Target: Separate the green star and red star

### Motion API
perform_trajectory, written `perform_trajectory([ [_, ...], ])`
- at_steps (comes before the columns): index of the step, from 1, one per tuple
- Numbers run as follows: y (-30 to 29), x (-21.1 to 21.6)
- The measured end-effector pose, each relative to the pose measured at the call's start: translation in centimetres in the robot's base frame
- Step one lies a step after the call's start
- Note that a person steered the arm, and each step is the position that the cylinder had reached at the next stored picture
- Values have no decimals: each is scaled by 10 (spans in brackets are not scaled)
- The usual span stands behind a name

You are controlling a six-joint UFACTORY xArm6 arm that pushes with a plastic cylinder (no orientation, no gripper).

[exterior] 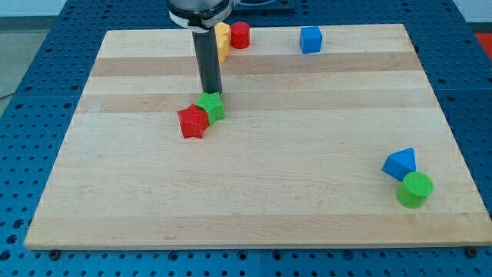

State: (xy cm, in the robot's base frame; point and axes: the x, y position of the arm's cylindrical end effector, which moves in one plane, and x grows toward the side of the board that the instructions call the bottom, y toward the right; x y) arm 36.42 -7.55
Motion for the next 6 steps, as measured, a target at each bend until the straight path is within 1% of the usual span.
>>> perform_trajectory([
  [2, -2, -3],
  [3, -39, -11],
  [4, -53, 26],
  [5, -2, 52],
  [6, 45, 52],
])
